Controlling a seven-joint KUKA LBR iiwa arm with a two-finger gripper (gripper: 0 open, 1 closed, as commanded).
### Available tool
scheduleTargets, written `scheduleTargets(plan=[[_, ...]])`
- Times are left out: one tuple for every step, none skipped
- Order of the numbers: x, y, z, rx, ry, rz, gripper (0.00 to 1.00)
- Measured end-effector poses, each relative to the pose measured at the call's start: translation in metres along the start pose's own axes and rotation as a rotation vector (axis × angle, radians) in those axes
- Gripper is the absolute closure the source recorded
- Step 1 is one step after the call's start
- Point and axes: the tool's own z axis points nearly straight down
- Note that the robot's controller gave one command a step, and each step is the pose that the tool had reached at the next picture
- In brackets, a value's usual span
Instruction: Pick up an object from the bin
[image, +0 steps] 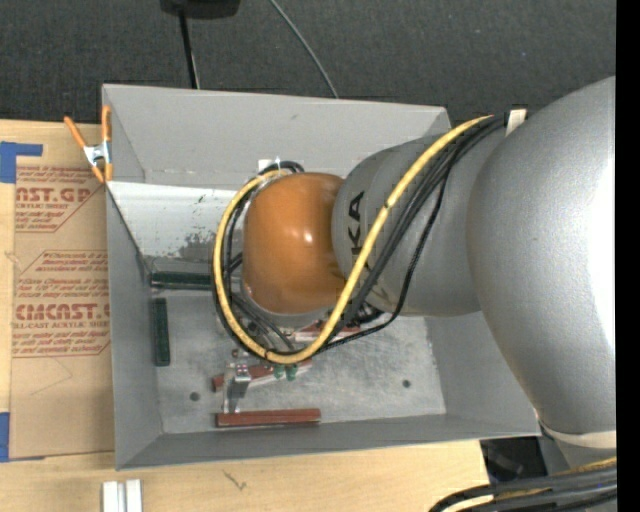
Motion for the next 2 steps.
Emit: scheduleTargets(plan=[[0.0, 0.0, 0.0, 0.0, 0.0, 0.0, 0.0], [0.003, -0.002, 0.027, 0.0, -0.005, -0.208, 0.0]])
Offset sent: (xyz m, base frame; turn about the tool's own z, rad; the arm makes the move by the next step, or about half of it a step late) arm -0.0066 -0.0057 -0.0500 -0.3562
